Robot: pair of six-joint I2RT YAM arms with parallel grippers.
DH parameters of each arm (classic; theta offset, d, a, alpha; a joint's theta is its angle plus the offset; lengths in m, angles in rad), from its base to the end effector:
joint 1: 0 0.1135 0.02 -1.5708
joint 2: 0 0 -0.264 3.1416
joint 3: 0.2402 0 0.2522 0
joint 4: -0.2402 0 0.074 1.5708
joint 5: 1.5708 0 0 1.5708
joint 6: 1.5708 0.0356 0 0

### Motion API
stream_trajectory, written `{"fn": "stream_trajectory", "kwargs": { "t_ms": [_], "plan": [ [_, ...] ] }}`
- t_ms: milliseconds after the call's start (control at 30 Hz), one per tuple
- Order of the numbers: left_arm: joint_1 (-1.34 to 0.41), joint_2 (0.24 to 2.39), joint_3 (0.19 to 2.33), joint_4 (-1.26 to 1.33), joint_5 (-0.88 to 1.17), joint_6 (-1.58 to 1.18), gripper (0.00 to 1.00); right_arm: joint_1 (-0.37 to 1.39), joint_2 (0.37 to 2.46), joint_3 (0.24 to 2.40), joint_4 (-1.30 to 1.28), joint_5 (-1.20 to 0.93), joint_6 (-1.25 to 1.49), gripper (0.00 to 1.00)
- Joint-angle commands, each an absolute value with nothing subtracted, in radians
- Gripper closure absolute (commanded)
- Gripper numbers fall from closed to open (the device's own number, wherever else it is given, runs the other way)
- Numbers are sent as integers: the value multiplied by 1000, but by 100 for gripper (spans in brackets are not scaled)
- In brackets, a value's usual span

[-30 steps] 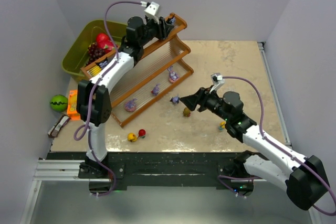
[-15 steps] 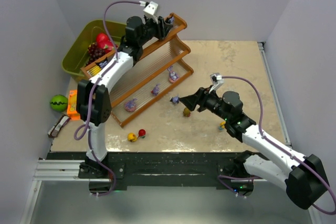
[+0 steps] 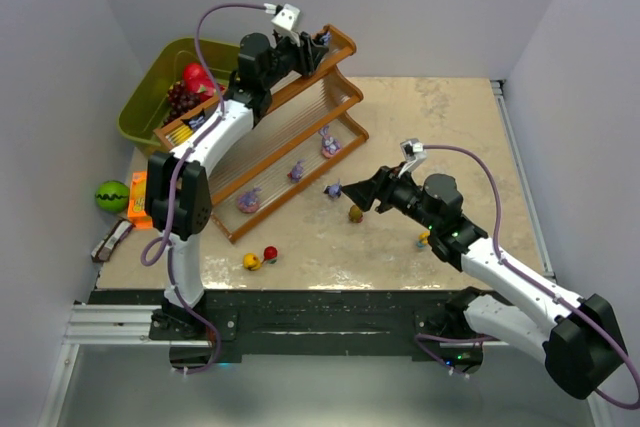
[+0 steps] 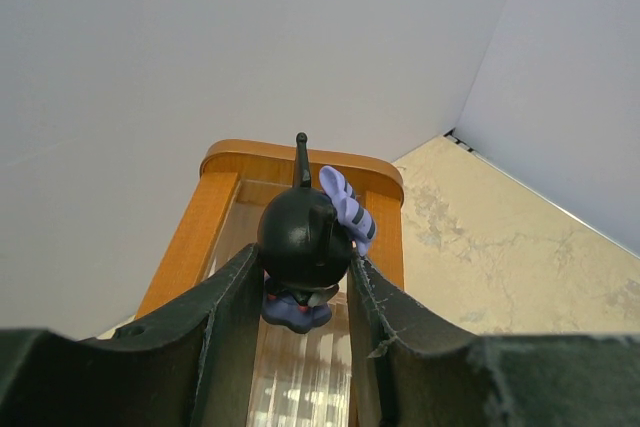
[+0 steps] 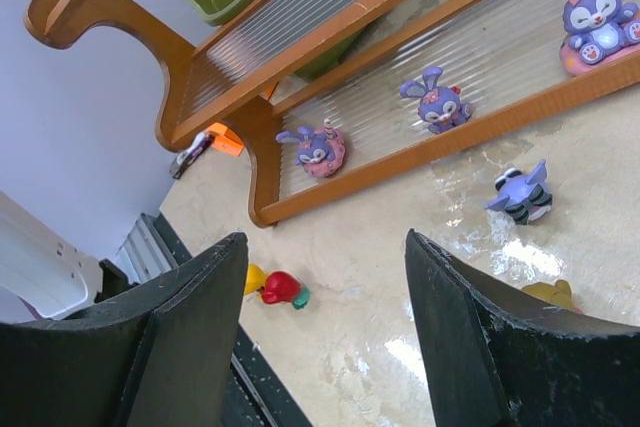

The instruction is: Place and organize the plastic toys onto the shelf

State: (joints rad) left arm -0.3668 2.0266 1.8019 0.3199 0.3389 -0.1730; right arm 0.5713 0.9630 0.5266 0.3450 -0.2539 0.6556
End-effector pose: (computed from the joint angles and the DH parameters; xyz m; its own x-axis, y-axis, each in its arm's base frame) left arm 0.4583 -0.1887 0.3647 -0.0240 -0.1647 -0.9861 0.6528 0.7445 -0.1402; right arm 0.1841 0.1290 0.2712 -0.5082 0.3748 -0.7754 -0.5349 0.5683 0.6253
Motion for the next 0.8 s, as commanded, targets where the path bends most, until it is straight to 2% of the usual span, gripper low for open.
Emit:
{"fn": "stream_trajectory", "kwargs": {
  "t_ms": [0, 200, 467, 767],
  "plan": [
    [-353, 1983, 1786, 325, 348, -167, 60, 577, 960, 523, 400, -262, 663, 33],
    [-350, 1973, 1760, 348, 351, -173, 52, 575, 965, 523, 406, -261, 667, 33],
    [-347, 1964, 1747, 360, 360, -176, 50, 575, 969, 523, 410, -261, 669, 33],
    [-347, 1948, 1746, 360, 370, -172, 42, 577, 979, 528, 405, -258, 669, 33]
  ]
}}
